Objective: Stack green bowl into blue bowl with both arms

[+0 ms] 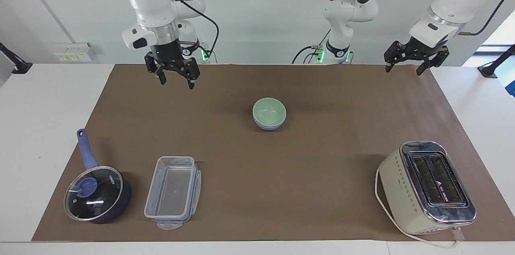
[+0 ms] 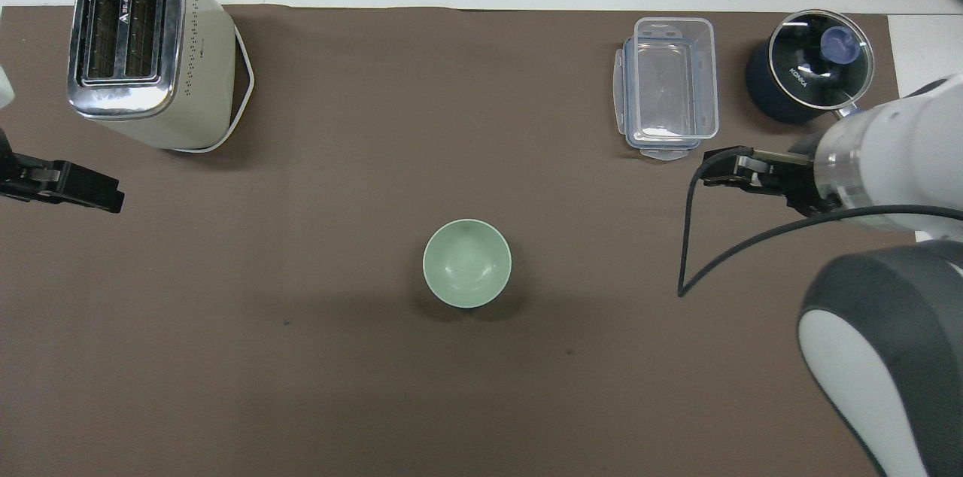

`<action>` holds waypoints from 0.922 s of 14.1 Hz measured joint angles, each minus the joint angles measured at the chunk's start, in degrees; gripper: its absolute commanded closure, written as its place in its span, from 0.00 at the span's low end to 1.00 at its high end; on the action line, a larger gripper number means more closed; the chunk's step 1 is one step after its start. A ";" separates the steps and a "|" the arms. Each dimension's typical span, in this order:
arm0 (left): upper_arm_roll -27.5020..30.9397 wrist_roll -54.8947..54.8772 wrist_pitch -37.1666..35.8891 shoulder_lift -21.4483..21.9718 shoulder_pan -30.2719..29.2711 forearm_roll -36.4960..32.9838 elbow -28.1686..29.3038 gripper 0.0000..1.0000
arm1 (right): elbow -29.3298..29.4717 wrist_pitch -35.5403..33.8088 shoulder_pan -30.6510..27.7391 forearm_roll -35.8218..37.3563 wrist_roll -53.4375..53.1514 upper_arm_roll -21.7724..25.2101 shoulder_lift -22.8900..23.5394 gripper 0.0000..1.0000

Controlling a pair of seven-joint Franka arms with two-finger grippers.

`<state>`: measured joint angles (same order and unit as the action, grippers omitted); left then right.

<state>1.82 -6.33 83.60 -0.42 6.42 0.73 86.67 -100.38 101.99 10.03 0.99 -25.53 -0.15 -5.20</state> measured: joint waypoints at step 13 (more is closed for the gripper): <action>0.00 0.03 0.02 0.00 0.00 0.00 0.00 0.00 | 5.75 -10.53 -12.23 -0.01 15.34 -0.16 -2.20 0.00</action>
<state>1.82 -6.31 83.62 -0.42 6.42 0.73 86.67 -94.63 91.46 -2.20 0.99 -10.19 -0.30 -7.40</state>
